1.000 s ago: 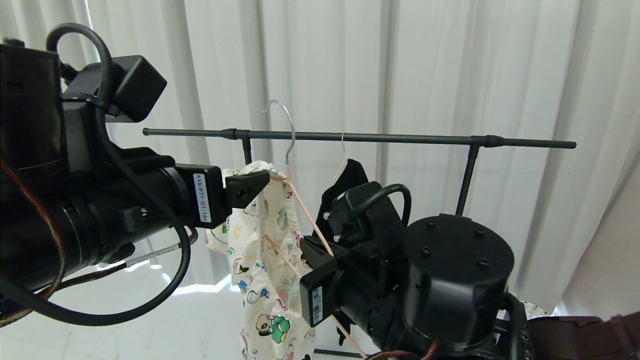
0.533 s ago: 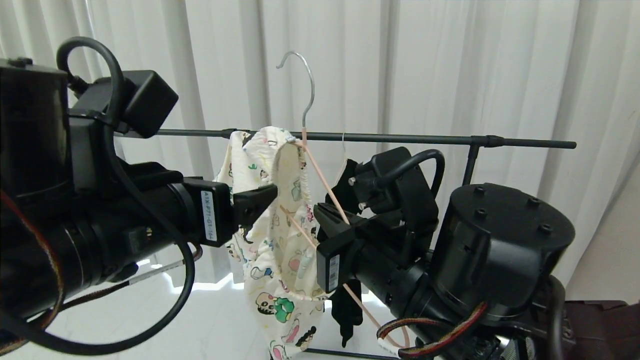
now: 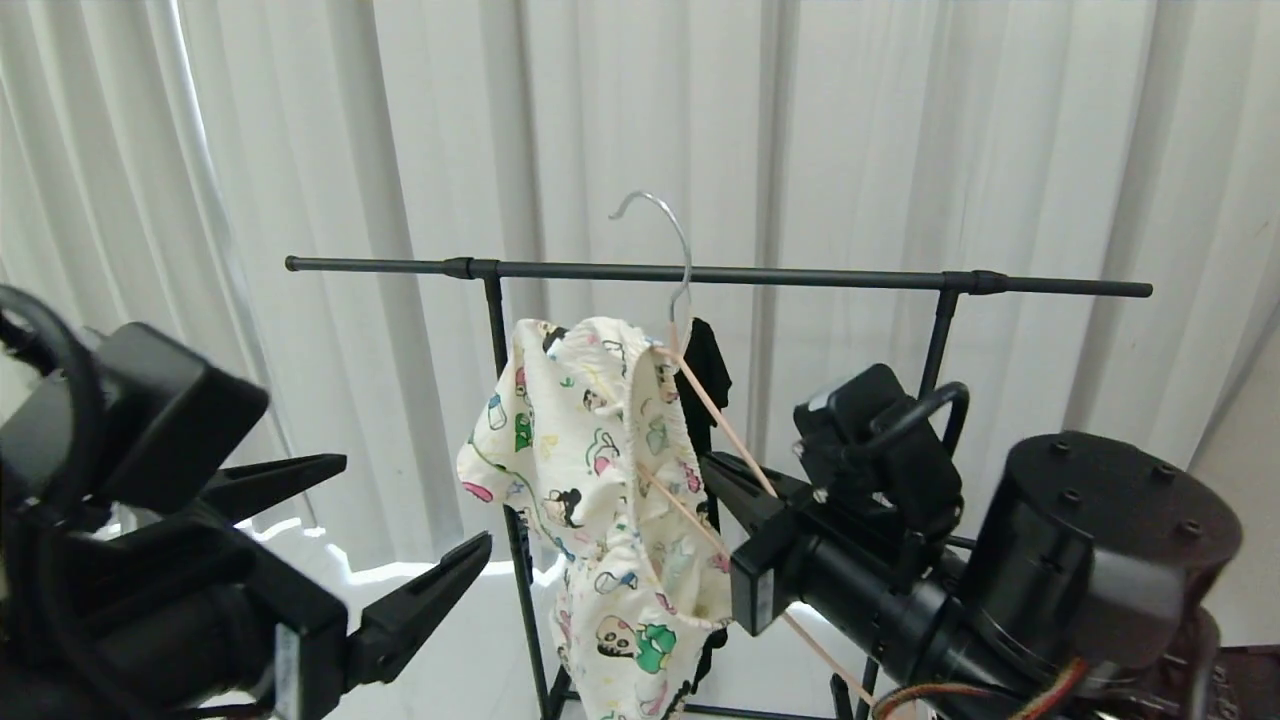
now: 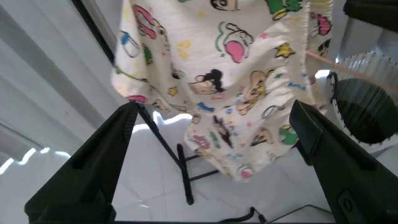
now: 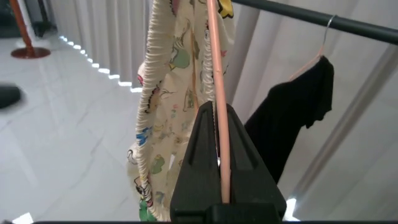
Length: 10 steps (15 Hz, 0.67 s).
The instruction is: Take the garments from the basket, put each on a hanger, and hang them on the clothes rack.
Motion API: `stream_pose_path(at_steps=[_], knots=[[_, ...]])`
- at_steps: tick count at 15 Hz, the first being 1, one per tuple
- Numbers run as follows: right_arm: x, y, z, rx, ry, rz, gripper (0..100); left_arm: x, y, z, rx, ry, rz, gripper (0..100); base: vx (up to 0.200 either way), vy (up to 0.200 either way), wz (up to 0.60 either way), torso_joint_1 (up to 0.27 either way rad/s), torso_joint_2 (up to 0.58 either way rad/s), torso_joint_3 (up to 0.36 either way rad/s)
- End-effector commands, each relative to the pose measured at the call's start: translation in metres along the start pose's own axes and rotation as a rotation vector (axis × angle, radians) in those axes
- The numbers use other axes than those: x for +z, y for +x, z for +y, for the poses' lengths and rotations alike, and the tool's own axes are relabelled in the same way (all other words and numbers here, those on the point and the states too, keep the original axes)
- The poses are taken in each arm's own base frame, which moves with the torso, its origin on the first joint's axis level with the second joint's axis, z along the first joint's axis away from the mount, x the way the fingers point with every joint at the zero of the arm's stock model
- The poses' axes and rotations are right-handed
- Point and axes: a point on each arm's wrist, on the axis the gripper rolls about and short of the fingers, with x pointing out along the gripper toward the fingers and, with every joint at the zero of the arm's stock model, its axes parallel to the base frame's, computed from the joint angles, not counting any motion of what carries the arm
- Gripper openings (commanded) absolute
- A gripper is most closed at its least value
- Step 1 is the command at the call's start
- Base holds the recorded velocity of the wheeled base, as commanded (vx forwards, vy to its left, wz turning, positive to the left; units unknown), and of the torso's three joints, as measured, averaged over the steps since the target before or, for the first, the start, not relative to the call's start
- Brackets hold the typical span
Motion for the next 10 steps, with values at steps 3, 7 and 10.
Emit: stream_pose_path(at_steps=[3, 7, 10], knots=[[-0.002, -0.044, -0.013, 0.11, -0.053, 0.008, 0, -0.022, -0.039, 0.016, -0.12, 0.056, -0.112, 100, 0.0, 0.0, 0.0, 0.0, 0.0, 0.0], [-0.013, -0.071, -0.018, 0.23, -0.111, 0.037, 0, -0.023, -0.038, 0.013, -0.224, 0.132, -0.125, 100, 0.0, 0.0, 0.0, 0.0, 0.0, 0.0], [-0.032, -0.097, -0.022, 0.361, -0.18, 0.086, 0, -0.032, -0.035, 0.007, -0.385, 0.246, -0.131, 100, 0.0, 0.0, 0.0, 0.0, 0.0, 0.0]])
